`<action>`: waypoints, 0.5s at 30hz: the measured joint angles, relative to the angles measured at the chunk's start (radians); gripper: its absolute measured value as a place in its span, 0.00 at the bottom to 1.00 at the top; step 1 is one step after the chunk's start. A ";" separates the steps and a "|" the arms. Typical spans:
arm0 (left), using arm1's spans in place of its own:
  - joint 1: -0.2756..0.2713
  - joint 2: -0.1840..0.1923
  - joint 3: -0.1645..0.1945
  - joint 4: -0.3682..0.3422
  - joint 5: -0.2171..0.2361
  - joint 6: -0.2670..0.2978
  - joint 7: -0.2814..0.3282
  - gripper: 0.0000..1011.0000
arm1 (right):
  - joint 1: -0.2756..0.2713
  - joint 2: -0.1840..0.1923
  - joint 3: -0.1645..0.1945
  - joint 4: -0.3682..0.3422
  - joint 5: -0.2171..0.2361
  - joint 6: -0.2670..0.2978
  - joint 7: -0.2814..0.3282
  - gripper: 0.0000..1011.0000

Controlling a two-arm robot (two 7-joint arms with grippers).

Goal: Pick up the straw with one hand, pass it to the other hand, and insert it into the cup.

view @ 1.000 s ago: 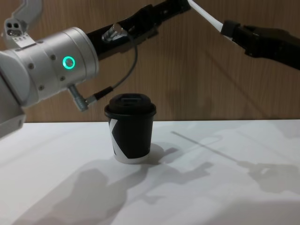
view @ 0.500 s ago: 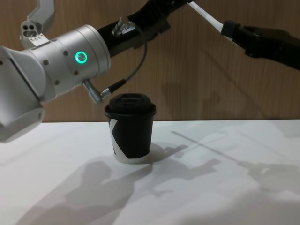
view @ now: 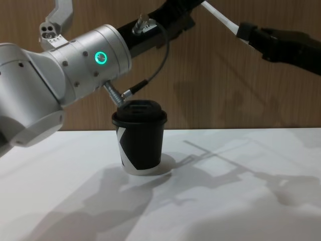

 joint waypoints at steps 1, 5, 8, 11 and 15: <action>-0.005 -0.002 0.002 0.007 -0.001 -0.002 -0.002 0.99 | 0.000 0.000 0.000 0.000 0.000 0.000 0.000 0.00; -0.018 -0.009 0.007 0.026 -0.004 -0.007 -0.006 0.99 | 0.000 0.000 0.000 0.000 0.000 0.000 0.000 0.00; -0.029 -0.013 0.011 0.041 -0.006 -0.012 -0.008 0.99 | 0.000 0.000 0.000 0.000 0.000 0.000 0.000 0.00; -0.039 -0.018 0.015 0.054 -0.008 -0.015 -0.009 0.99 | 0.000 0.000 0.000 0.000 0.000 0.000 0.000 0.00; -0.053 -0.026 0.021 0.074 -0.010 -0.020 -0.009 0.99 | 0.000 0.000 0.000 0.000 0.000 0.000 0.000 0.00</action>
